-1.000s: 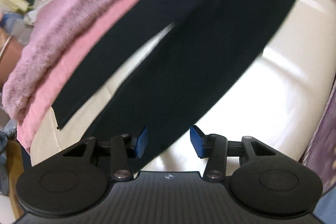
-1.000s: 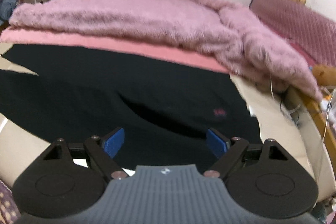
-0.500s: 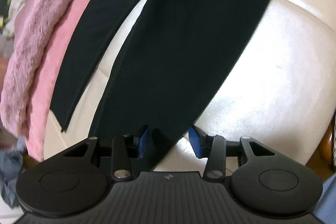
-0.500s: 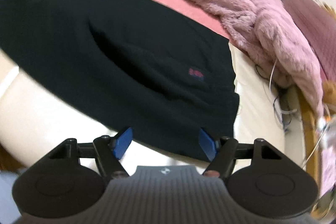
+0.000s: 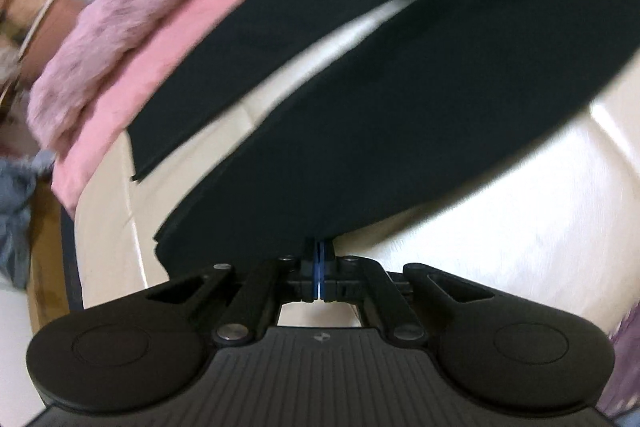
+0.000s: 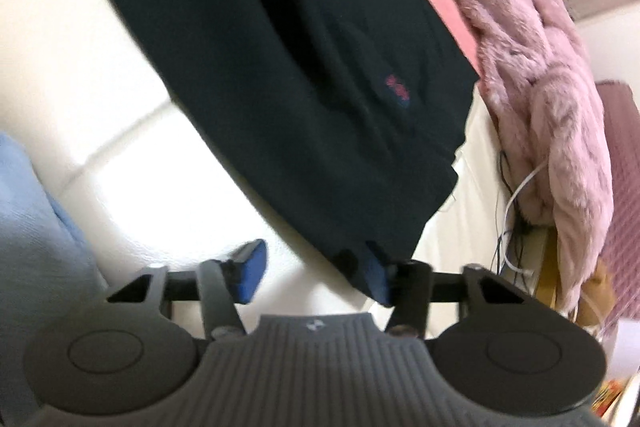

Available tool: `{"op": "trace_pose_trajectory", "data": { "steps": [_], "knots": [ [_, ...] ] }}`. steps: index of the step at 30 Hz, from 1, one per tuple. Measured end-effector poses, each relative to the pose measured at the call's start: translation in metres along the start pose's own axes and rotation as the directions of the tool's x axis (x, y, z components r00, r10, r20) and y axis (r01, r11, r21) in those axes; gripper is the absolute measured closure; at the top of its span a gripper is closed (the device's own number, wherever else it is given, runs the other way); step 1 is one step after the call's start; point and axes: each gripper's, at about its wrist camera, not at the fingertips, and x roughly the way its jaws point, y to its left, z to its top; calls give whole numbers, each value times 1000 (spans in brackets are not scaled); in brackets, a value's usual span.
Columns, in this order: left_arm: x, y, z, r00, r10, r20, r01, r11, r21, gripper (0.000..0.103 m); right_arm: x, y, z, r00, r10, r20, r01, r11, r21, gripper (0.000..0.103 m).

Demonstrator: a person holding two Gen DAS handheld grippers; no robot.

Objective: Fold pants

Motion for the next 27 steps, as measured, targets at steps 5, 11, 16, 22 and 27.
{"op": "trace_pose_trajectory", "data": {
  "steps": [5, 11, 16, 22, 27],
  "knots": [
    [-15, 22, 15, 998, 38, 44, -32, 991, -127, 103, 4, -6, 9, 998, -49, 29, 49, 998, 26, 103],
    [-36, 42, 31, 992, 94, 82, -75, 976, -207, 103, -24, -42, 28, 988, -99, 121, 81, 986, 144, 103],
    [-44, 69, 54, 986, 136, 97, -106, 957, -270, 103, -37, -87, 61, 971, -175, 163, 139, 968, 208, 103],
    [-34, 111, 95, 989, 125, 76, -91, 932, -350, 103, -29, -139, 109, 958, -227, 174, 178, 949, 260, 103],
    [-5, 133, 134, 991, 127, 27, -109, 925, -363, 103, -1, -169, 154, 963, -220, 155, 173, 948, 266, 103]
  ]
}}
